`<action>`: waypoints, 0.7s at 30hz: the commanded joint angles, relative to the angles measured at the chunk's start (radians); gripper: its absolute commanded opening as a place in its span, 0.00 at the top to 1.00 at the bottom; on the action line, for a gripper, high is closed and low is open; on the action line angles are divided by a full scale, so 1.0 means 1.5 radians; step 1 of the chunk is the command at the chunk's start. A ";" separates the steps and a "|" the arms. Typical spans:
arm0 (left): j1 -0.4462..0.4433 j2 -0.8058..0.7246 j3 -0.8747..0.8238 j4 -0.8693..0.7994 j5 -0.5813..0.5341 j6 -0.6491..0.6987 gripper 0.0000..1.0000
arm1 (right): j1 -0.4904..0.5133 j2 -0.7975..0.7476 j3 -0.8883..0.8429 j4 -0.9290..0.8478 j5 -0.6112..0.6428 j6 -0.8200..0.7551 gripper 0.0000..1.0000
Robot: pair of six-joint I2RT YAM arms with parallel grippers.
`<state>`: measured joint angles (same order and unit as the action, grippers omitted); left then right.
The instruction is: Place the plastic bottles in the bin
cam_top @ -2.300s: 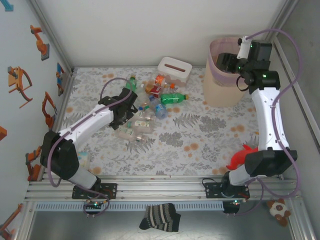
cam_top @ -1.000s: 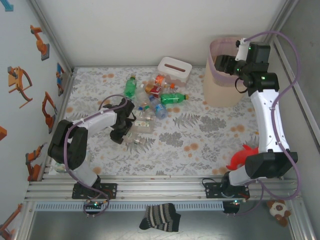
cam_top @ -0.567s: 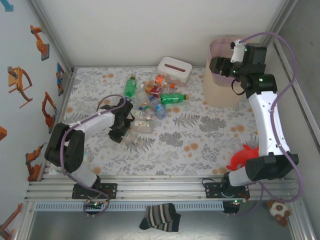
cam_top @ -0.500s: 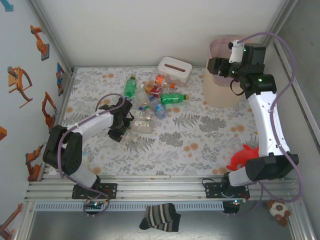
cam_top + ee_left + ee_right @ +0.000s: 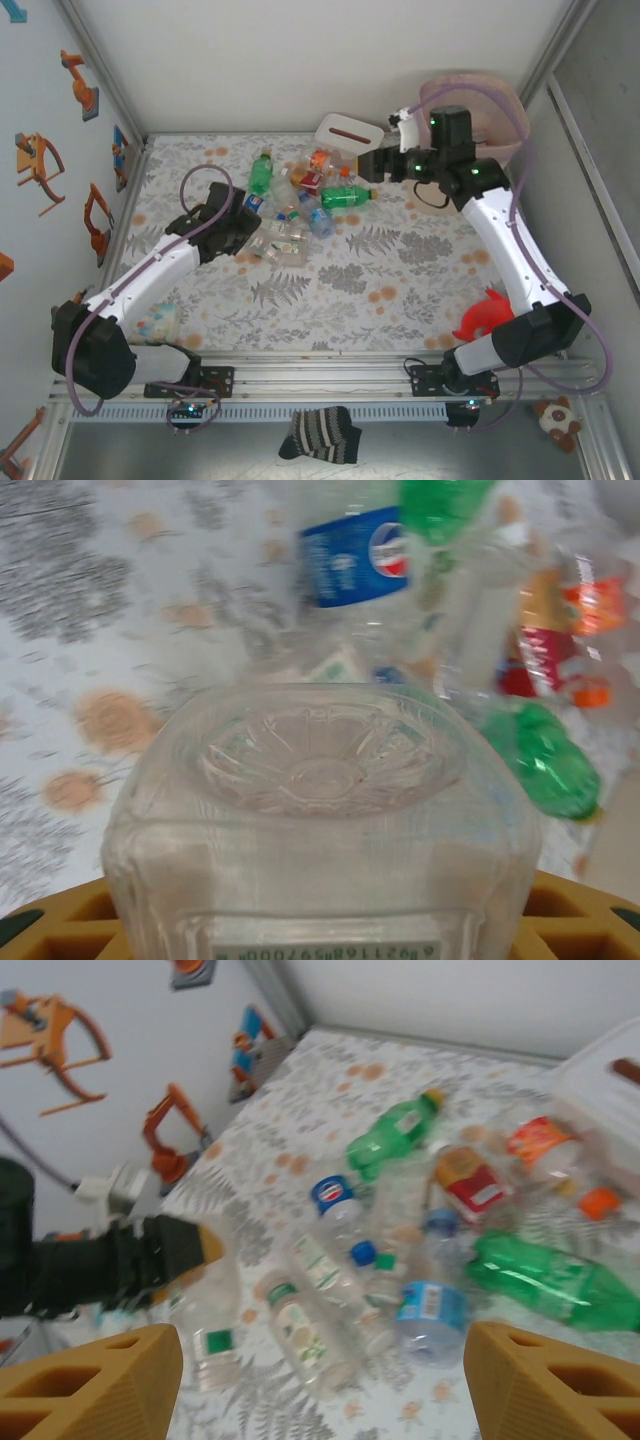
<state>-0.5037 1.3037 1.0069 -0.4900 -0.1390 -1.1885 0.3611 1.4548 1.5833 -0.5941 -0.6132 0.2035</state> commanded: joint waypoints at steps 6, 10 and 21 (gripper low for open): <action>0.002 0.023 0.048 0.164 0.166 0.167 0.51 | 0.112 0.016 -0.052 0.070 -0.020 0.015 0.27; 0.002 0.031 0.046 0.228 0.220 0.175 0.52 | 0.153 0.031 -0.082 0.116 0.020 0.039 0.27; 0.000 0.008 0.030 0.285 0.255 0.176 0.52 | 0.226 0.051 -0.195 0.319 0.112 0.116 0.23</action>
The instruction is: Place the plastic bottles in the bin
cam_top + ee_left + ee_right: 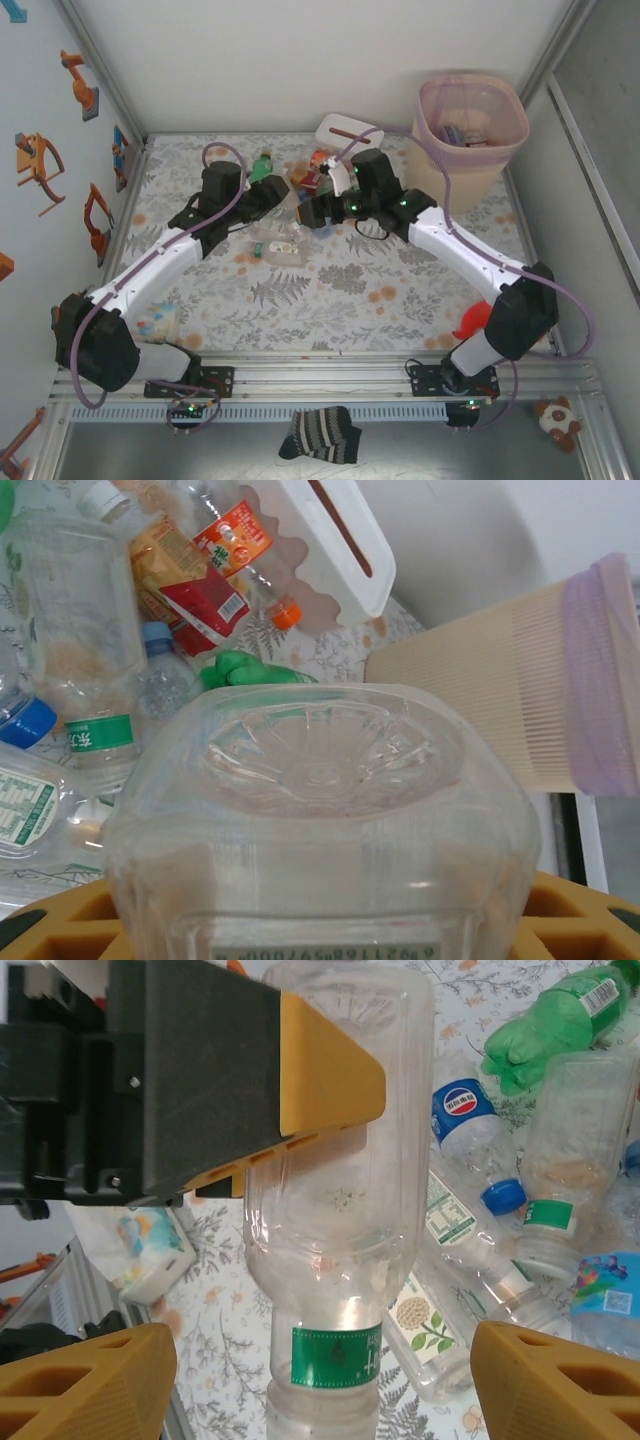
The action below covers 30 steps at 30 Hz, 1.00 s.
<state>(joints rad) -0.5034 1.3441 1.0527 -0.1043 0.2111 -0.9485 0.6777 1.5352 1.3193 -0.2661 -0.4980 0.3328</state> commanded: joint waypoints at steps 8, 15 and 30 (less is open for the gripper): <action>0.000 -0.029 -0.015 0.051 0.024 -0.005 0.52 | 0.040 0.022 -0.065 0.252 0.075 0.035 0.21; -0.005 -0.032 -0.022 0.065 0.030 -0.023 0.52 | 0.043 0.074 -0.048 0.313 0.055 0.033 0.22; -0.006 -0.041 -0.018 0.043 0.011 -0.025 0.49 | 0.045 0.091 -0.045 0.315 0.042 0.033 0.37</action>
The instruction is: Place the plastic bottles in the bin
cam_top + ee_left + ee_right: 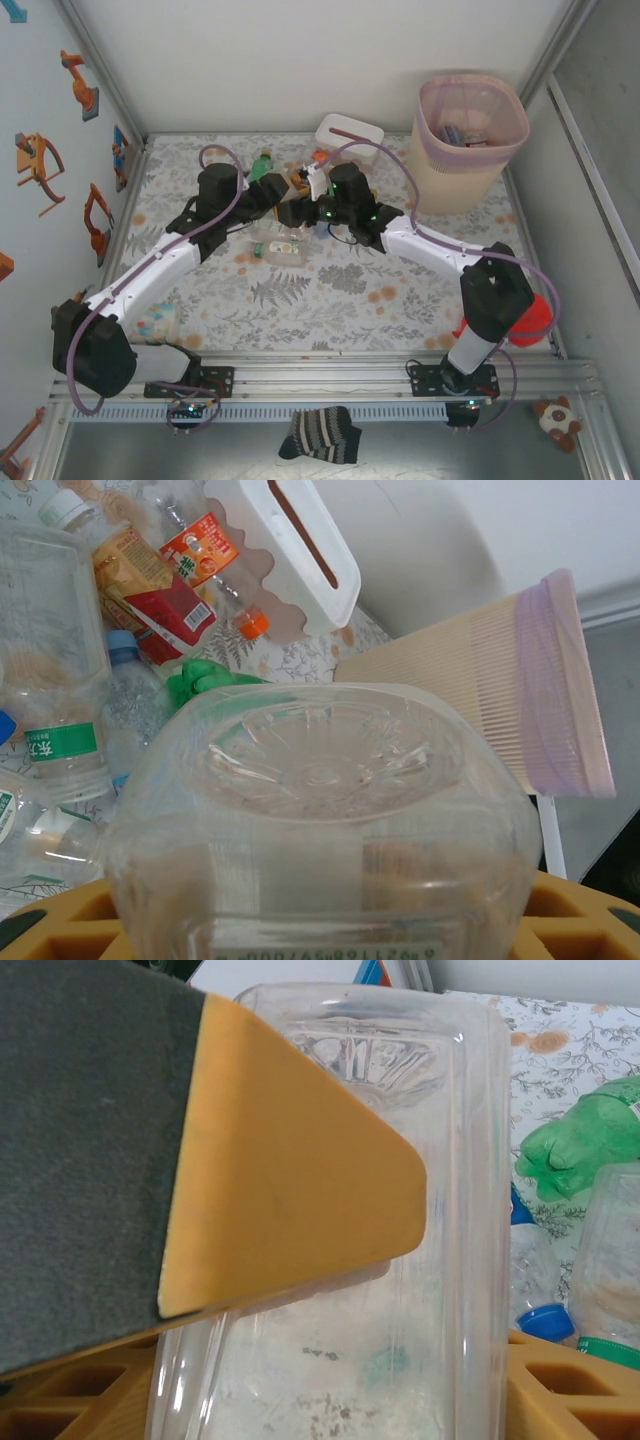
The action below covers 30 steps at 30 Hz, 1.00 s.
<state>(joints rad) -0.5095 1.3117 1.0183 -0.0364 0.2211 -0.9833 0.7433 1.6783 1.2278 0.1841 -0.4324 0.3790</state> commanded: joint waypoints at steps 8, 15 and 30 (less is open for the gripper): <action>-0.001 -0.045 0.006 -0.025 -0.030 0.017 0.32 | -0.001 -0.025 0.041 -0.058 0.046 -0.024 0.38; 0.000 -0.076 0.011 -0.061 -0.061 0.042 0.27 | -0.037 -0.044 0.092 -0.156 0.067 -0.056 0.38; 0.000 -0.092 -0.010 -0.059 -0.065 0.040 0.26 | -0.272 -0.080 0.269 -0.333 0.083 -0.109 0.38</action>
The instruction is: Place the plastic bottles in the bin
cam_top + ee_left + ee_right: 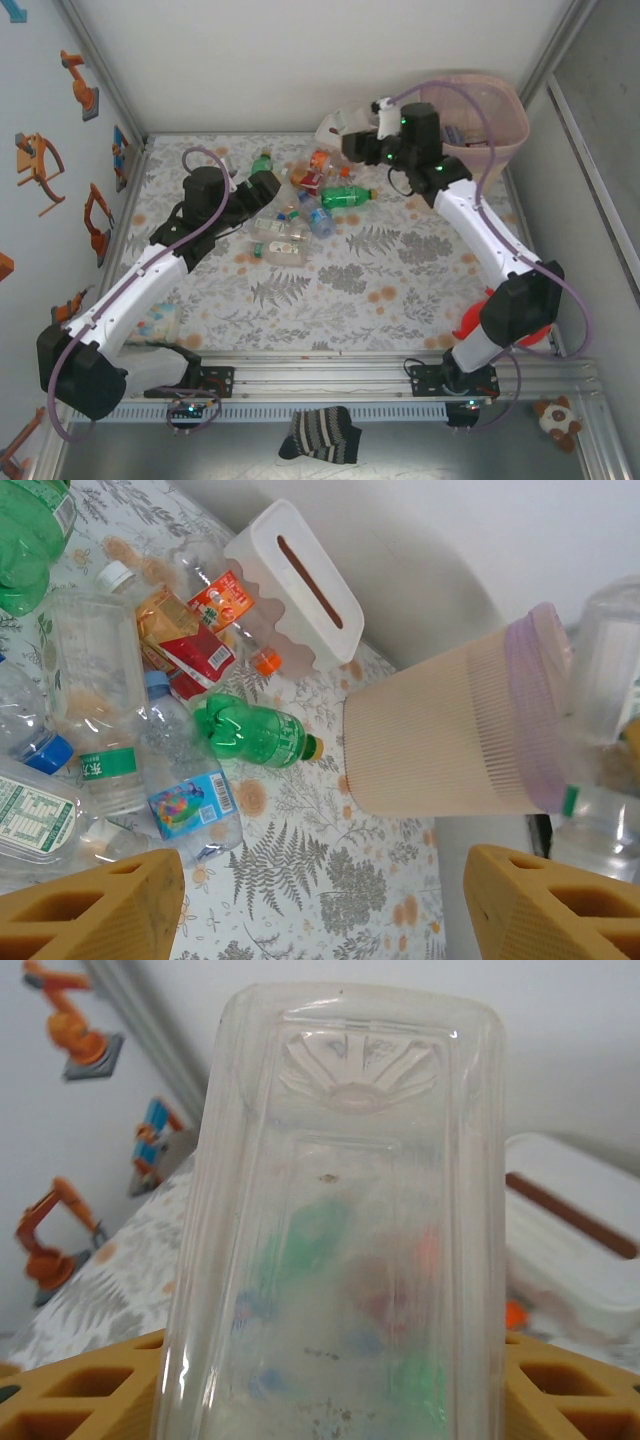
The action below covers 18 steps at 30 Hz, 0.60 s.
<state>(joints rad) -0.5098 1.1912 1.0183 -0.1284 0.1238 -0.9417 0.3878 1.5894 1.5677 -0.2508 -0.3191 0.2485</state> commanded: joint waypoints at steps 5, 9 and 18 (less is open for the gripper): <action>0.001 -0.011 -0.011 0.004 0.006 0.009 0.27 | -0.131 0.002 0.117 -0.065 0.005 -0.025 0.38; 0.000 -0.006 -0.011 0.012 0.010 0.006 0.27 | -0.201 0.035 0.177 -0.078 0.005 -0.015 0.38; 0.000 0.010 -0.020 0.028 0.018 -0.004 0.27 | -0.286 0.138 0.277 -0.073 0.145 0.156 0.44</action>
<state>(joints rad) -0.5098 1.1984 1.0046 -0.1188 0.1322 -0.9428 -0.0372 1.7618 1.9640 -0.3603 -0.2218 0.3412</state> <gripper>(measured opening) 0.734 0.601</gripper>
